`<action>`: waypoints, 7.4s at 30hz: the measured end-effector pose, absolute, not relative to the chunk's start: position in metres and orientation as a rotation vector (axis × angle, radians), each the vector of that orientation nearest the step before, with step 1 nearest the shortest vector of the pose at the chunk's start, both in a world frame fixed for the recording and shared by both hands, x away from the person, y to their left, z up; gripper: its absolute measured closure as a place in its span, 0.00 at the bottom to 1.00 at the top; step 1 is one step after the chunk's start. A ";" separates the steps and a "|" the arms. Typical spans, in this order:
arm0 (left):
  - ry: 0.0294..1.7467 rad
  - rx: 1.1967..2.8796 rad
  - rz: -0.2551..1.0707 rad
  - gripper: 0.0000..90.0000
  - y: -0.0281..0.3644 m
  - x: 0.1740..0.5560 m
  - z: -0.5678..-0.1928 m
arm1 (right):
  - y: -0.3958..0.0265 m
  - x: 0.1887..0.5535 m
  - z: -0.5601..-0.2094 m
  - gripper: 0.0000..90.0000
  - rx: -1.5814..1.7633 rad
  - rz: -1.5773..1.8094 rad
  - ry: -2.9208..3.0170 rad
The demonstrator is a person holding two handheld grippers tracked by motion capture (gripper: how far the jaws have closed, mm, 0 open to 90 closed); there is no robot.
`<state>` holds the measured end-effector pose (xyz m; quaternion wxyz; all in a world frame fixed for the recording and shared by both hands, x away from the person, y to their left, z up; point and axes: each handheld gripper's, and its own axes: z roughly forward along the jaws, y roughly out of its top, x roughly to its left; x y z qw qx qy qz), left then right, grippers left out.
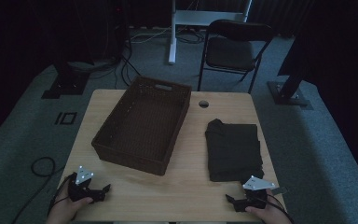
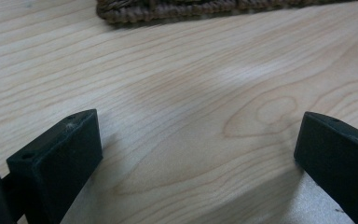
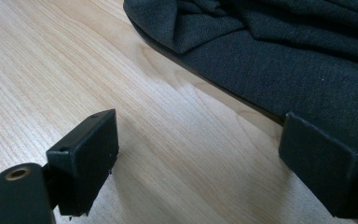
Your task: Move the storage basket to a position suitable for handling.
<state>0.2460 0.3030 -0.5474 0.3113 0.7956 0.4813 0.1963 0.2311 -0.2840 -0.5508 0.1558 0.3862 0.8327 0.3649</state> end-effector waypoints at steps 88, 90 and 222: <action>1.051 1.856 0.581 0.01 0.329 0.378 -0.450 | -0.095 0.324 -0.444 0.17 1.213 1.347 1.994; 1.058 1.865 0.592 0.01 0.328 0.382 -0.451 | -0.088 0.330 -0.446 0.19 1.243 1.352 1.983; 1.232 1.833 0.591 0.11 0.256 0.289 -0.449 | -0.089 0.326 -0.456 0.18 1.189 1.336 2.064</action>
